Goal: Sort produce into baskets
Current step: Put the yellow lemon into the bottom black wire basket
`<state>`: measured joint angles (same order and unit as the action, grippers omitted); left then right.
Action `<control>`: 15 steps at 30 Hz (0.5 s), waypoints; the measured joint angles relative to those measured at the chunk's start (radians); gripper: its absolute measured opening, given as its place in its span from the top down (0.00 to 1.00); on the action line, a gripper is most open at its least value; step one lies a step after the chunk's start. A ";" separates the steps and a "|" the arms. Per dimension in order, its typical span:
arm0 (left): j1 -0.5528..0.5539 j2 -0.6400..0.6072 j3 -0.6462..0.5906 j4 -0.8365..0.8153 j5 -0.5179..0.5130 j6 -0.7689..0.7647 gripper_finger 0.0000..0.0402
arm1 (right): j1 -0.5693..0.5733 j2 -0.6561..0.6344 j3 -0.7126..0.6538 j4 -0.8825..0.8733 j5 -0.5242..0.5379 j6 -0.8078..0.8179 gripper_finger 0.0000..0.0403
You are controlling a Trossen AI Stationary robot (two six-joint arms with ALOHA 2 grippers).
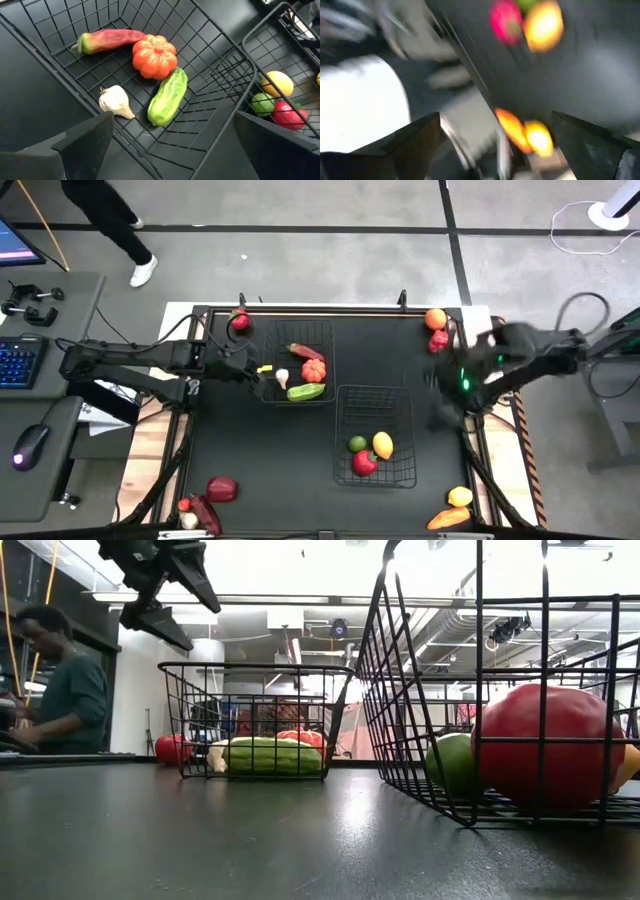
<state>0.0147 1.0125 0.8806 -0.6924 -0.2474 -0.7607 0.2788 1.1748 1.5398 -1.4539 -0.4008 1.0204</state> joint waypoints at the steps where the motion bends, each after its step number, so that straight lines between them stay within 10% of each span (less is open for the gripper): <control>1: 0.000 0.000 0.000 0.000 0.000 0.008 0.00 | 0.061 0.018 0.000 -0.043 0.000 0.032 0.07; 15: 0.000 0.000 0.000 0.000 0.002 0.049 0.00 | 0.521 0.199 -0.309 0.148 -0.064 0.087 0.07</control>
<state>0.0147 1.0122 0.8806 -0.6926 -0.2458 -0.7113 0.8001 1.3742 1.2309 -1.3061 -0.4652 1.1077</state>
